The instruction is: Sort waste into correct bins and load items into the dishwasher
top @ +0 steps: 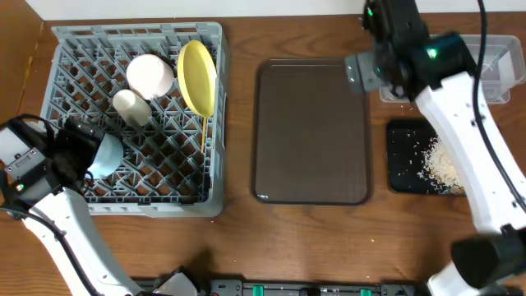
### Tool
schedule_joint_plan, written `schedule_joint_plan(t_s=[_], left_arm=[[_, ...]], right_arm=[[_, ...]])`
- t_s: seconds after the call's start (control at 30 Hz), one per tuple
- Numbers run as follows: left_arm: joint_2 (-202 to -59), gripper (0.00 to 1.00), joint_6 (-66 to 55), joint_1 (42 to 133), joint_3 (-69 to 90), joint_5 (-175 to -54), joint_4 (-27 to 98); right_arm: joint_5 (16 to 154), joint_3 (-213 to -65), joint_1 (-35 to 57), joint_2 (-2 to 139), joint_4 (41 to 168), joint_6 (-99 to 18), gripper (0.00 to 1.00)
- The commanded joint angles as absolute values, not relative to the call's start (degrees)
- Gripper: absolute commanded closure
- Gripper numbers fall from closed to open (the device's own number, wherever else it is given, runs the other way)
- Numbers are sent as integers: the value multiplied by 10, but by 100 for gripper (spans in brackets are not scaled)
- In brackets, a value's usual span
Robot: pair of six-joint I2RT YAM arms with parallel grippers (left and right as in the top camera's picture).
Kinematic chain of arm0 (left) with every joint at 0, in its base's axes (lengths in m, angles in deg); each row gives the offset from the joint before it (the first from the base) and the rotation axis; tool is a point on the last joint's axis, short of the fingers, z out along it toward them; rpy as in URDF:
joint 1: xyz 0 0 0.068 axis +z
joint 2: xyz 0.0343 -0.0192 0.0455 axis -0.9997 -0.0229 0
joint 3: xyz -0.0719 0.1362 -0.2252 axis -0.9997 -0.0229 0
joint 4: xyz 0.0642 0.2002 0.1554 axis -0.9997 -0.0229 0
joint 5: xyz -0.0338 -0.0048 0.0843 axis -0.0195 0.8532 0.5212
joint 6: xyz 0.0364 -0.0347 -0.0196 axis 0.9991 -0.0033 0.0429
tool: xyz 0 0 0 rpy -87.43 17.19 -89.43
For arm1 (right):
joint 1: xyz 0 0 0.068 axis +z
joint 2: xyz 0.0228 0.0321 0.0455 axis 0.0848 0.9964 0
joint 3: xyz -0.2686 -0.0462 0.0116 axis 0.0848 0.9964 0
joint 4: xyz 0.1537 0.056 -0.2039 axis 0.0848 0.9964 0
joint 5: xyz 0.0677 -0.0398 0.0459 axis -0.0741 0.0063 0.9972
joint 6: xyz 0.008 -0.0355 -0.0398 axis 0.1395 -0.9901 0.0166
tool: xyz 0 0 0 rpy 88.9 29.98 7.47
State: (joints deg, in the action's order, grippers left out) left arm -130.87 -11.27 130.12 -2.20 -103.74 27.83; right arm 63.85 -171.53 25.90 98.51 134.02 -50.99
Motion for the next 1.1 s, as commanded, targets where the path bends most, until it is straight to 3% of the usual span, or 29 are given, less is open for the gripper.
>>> schedule_joint_plan(t_s=[0.0, 0.47, 0.63, 1.07], left_arm=[[-1312, 10, -112, 1301, -21, -1040, 279], [-1312, 10, -111, 1301, -21, -1040, 279], [-1312, 10, -112, 1301, -21, -1040, 279], [-1312, 10, -112, 1301, -21, -1040, 279]], right_arm=[[625, -1580, 238, 910, 1271, -515, 1], [601, -989, 231, 613, 779, -391, 1], [599, -842, 231, 519, 640, -385, 1], [595, -674, 220, 286, 572, -385, 1]])
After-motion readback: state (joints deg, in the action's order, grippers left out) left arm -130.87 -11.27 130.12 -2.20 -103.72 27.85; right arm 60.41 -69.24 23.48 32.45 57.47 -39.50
